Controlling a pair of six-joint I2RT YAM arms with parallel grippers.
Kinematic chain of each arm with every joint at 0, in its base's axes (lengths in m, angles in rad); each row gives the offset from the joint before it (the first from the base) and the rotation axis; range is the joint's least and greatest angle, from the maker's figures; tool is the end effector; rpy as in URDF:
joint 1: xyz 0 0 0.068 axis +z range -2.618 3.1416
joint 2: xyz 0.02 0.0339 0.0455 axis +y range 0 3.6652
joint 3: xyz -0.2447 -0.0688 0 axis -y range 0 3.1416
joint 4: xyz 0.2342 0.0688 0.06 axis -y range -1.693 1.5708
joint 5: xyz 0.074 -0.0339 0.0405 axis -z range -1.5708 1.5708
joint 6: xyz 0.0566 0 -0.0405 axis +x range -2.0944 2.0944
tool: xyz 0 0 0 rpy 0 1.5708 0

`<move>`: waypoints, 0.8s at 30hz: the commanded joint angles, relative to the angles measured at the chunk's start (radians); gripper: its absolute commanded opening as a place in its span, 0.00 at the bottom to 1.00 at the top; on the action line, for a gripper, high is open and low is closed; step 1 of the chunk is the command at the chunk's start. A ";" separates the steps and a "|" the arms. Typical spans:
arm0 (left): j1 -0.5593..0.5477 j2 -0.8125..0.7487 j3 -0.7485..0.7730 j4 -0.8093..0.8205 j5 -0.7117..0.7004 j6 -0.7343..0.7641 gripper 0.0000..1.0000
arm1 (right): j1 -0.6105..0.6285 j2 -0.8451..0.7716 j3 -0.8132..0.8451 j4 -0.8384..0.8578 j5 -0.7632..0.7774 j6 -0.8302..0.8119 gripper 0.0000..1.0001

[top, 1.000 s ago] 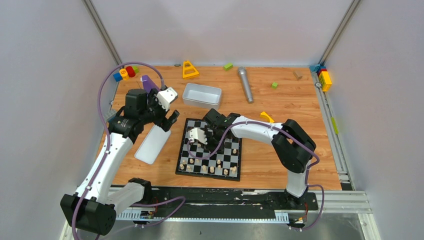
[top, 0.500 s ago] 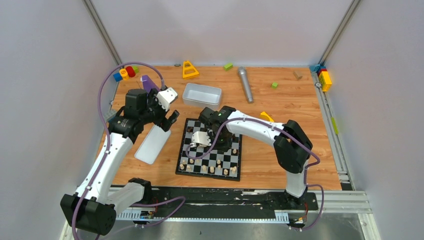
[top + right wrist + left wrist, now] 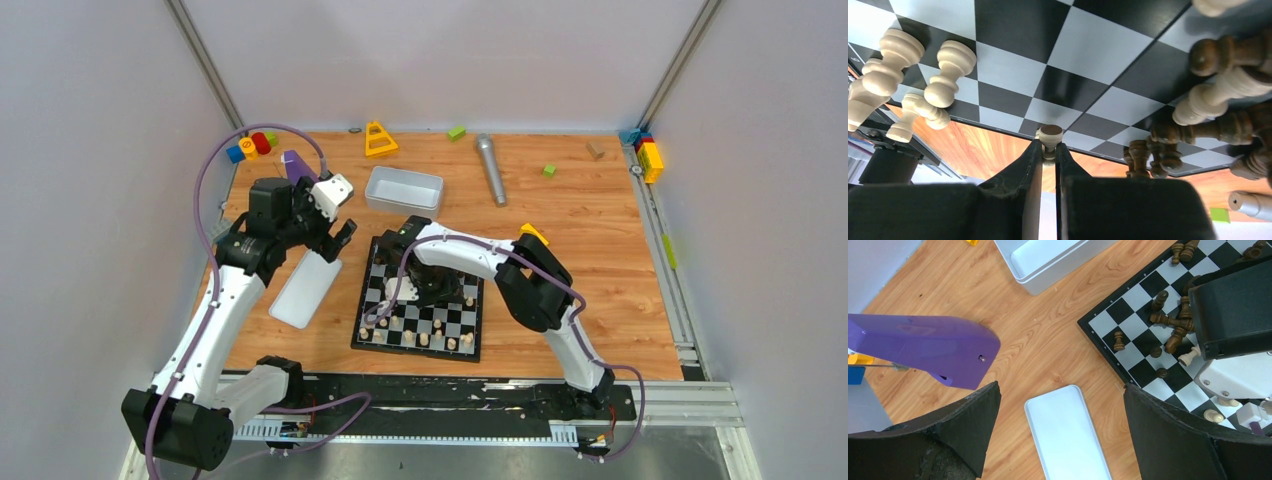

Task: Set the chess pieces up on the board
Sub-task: Place the chess piece on the chessboard.

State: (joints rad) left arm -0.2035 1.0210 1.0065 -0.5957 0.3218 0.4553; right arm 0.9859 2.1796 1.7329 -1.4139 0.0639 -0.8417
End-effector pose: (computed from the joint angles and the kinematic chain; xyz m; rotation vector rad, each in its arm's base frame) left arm 0.2234 -0.0644 0.3056 0.8654 1.9709 -0.2051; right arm 0.2017 0.2980 0.1421 2.2686 -1.7329 0.1210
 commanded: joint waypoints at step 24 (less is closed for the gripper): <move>0.024 -0.018 -0.004 -0.004 0.011 0.040 1.00 | 0.038 0.073 0.123 -0.087 0.116 -0.027 0.32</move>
State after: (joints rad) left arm -0.1883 1.0210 1.0016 -0.6102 0.3206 0.4782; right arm 1.0142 2.2555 1.8206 -1.4803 0.1543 -0.8597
